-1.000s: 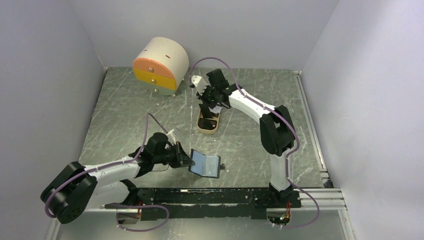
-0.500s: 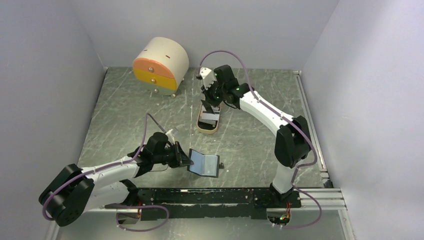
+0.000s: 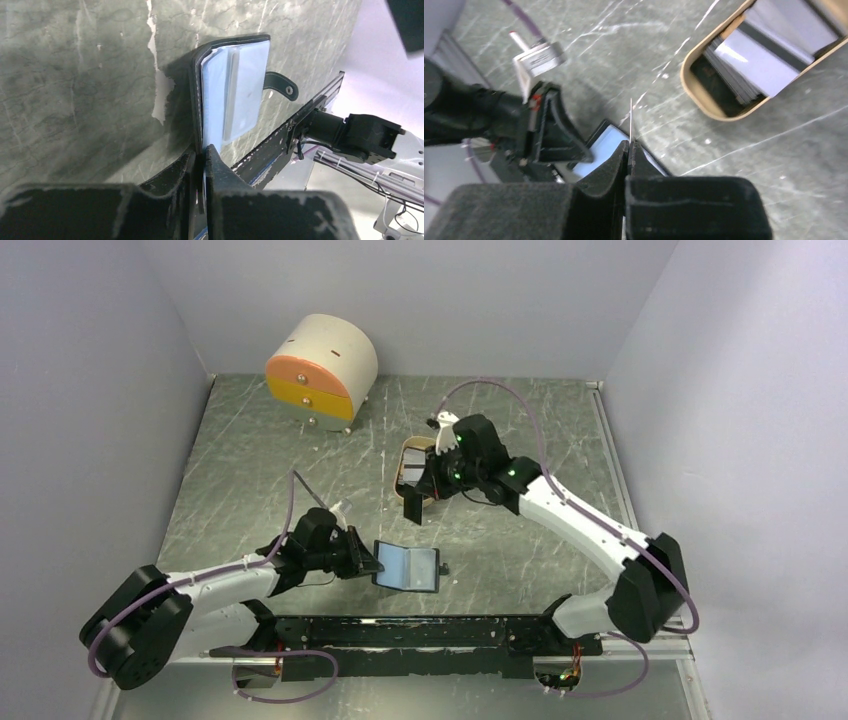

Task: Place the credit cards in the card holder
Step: Pick up the credit card from the storage box, then insert the credit card into the card holder.

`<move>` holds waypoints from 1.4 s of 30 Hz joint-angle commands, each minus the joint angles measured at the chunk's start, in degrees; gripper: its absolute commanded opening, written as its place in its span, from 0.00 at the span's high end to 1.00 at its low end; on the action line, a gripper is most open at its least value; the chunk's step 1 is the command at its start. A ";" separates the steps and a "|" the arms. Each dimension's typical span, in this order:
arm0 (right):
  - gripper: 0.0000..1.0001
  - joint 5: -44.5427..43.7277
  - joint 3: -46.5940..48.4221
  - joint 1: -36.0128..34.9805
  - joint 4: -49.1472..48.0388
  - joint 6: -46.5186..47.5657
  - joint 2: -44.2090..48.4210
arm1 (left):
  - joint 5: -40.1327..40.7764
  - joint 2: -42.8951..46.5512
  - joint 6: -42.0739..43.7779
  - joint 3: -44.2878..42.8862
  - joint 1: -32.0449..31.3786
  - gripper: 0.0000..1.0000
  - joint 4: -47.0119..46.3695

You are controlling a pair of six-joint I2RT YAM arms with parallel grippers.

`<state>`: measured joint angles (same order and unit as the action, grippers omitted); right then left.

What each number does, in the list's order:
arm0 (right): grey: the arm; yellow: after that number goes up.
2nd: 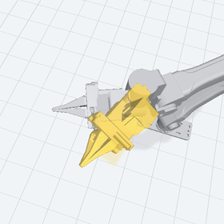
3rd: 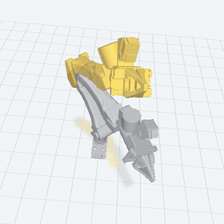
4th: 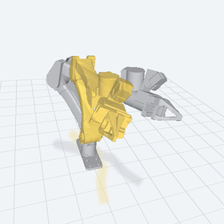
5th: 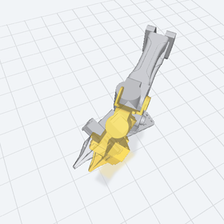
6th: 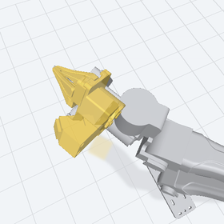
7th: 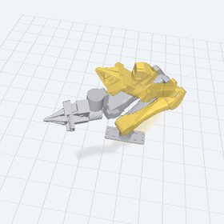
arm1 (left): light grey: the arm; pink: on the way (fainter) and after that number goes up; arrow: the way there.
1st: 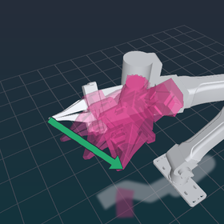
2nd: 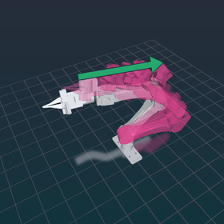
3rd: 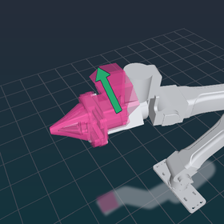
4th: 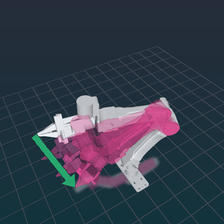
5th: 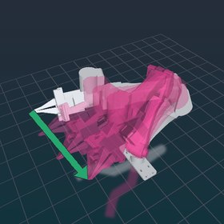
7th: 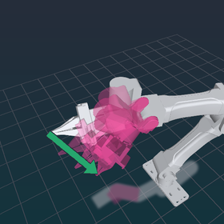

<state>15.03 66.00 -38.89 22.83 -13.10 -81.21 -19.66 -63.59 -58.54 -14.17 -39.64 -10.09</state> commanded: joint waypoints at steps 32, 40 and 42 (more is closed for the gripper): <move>1.00 11.58 -34.70 1.80 -31.87 -23.80 0.44 | 3.80 0.31 0.86 2.60 -0.24 0.87 2.76; 1.00 12.61 -33.72 3.89 -29.40 -21.25 0.27 | 3.71 -0.08 0.76 2.75 -0.19 0.87 2.30; 1.00 13.16 -34.19 4.09 -30.05 -21.09 0.16 | 3.74 0.17 0.59 2.94 -0.26 0.86 2.28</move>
<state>27.68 32.03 -35.40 -7.38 -36.07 -81.36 -17.06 -63.35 -57.91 -12.01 -39.64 -7.49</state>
